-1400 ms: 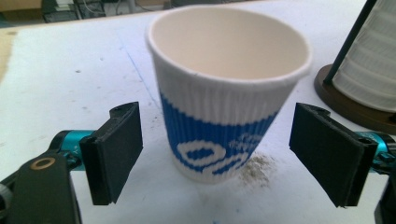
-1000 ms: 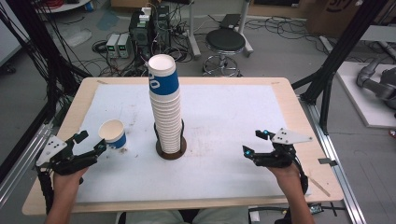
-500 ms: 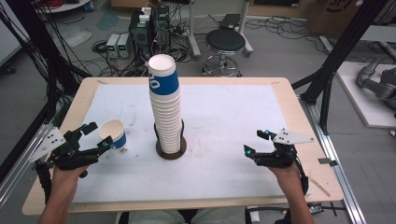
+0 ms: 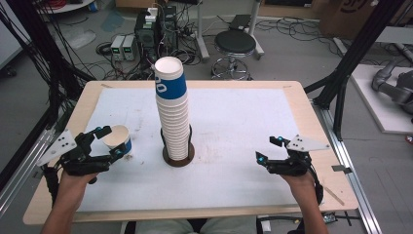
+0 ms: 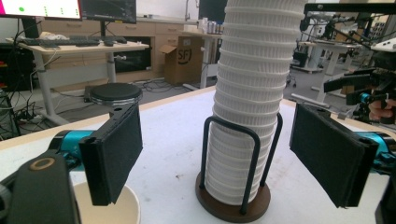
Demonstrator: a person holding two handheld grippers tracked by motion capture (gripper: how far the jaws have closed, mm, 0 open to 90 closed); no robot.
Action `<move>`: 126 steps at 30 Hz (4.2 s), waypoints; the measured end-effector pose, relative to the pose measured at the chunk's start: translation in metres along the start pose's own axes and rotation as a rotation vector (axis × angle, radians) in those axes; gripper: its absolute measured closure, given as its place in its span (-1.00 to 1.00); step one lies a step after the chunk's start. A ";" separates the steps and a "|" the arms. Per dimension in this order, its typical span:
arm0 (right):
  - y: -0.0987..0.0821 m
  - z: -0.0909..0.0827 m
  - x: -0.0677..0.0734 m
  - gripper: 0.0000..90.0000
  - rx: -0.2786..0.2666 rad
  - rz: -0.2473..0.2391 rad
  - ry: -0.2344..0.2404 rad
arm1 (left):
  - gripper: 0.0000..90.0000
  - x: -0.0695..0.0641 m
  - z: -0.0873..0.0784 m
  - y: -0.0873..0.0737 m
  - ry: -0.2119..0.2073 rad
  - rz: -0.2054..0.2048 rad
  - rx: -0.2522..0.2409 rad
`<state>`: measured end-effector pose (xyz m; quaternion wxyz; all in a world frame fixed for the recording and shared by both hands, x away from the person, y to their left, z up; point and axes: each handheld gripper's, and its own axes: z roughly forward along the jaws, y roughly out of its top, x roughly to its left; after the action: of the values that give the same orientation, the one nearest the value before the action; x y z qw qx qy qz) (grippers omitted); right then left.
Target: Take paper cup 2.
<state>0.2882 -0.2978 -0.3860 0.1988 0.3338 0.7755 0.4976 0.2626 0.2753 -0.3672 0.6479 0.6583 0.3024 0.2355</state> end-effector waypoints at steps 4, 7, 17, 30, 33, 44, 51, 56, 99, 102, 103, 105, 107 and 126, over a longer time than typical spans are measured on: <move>0.002 0.001 0.001 -0.53 -0.002 -0.004 0.010 | -0.62 0.000 0.001 -0.001 -0.004 -0.011 0.004; 0.004 0.002 0.003 -0.53 -0.003 0.003 0.032 | -0.62 -0.001 0.002 -0.002 -0.010 -0.017 0.006; 0.021 0.005 0.005 -0.55 -0.011 0.014 0.126 | -0.64 -0.012 0.010 -0.004 -0.035 -0.014 0.038; 0.096 0.017 0.019 -0.55 -0.057 -0.053 0.278 | -0.64 -0.018 0.009 -0.009 -0.011 -0.014 0.044; 0.129 0.024 0.028 -0.55 -0.067 -0.096 0.321 | -0.64 -0.018 0.010 -0.009 -0.010 -0.014 0.049; 0.191 0.037 0.045 -0.55 -0.063 -0.173 0.380 | -0.65 -0.020 0.013 -0.008 -0.040 -0.027 0.037; 0.221 0.049 0.054 -0.55 -0.057 -0.193 0.425 | -0.65 -0.022 0.016 -0.009 -0.044 -0.022 0.054; 0.241 0.056 0.061 -0.55 -0.061 -0.212 0.449 | -0.65 -0.022 0.015 -0.009 -0.040 -0.028 0.054; 0.311 0.102 0.091 -0.31 -0.036 -0.247 0.500 | -0.64 -0.023 0.018 -0.008 -0.083 -0.026 0.050; 0.315 0.098 0.091 -0.31 -0.053 -0.244 0.497 | -0.64 -0.024 0.018 -0.008 -0.087 -0.028 0.048; 0.318 0.094 0.090 -0.31 -0.073 -0.238 0.496 | -0.63 -0.024 0.018 -0.007 -0.092 -0.026 0.048; 0.321 0.090 0.090 -0.31 -0.092 -0.237 0.498 | -0.63 -0.025 0.018 -0.007 -0.094 -0.025 0.047; 0.324 0.085 0.091 -0.31 -0.109 -0.236 0.497 | -0.63 -0.025 0.018 -0.007 -0.097 -0.025 0.048; 0.334 0.026 0.080 -0.30 -0.269 -0.243 0.463 | -0.63 -0.030 0.020 -0.005 -0.146 -0.014 0.041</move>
<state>0.3554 -0.1296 -0.0926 0.1172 0.0869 0.7614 0.6316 0.2548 0.2400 -0.3708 0.6561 0.6849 0.2635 0.1761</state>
